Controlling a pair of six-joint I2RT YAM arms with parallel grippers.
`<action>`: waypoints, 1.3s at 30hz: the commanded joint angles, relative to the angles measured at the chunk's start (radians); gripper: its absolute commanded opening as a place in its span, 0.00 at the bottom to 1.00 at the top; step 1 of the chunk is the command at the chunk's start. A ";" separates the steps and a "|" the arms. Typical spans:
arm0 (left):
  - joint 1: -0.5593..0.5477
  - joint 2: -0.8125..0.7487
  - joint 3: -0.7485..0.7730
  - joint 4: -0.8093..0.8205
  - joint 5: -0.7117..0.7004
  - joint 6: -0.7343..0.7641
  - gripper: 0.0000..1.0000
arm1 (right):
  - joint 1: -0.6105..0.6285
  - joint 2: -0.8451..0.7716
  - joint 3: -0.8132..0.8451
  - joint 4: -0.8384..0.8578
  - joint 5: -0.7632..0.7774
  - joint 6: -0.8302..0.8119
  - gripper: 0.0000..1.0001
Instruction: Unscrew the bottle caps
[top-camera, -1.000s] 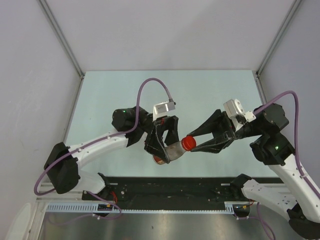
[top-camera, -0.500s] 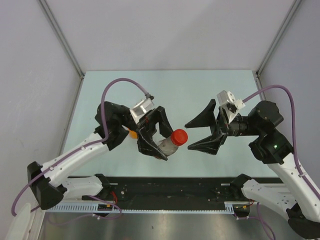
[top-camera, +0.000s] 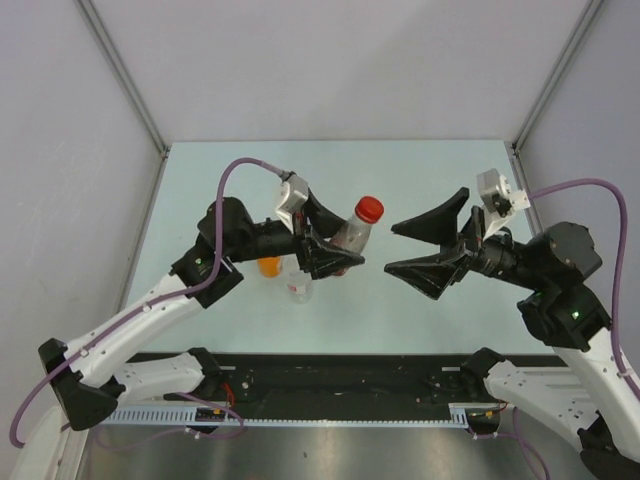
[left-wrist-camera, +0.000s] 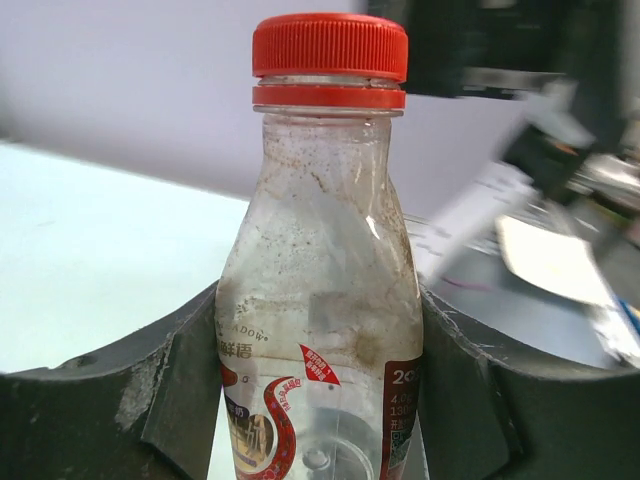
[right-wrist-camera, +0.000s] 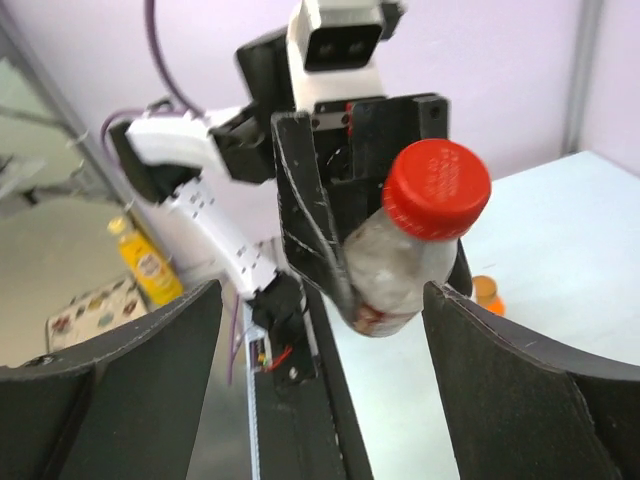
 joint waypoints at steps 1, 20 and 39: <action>-0.019 -0.068 0.021 -0.088 -0.404 0.110 0.00 | -0.001 -0.025 0.034 0.042 0.235 0.099 0.85; -0.341 -0.046 -0.040 -0.079 -1.206 0.464 0.00 | 0.149 0.122 0.084 0.054 0.672 0.296 0.87; -0.396 -0.046 -0.057 -0.040 -1.226 0.515 0.00 | 0.183 0.212 0.101 0.053 0.735 0.255 0.82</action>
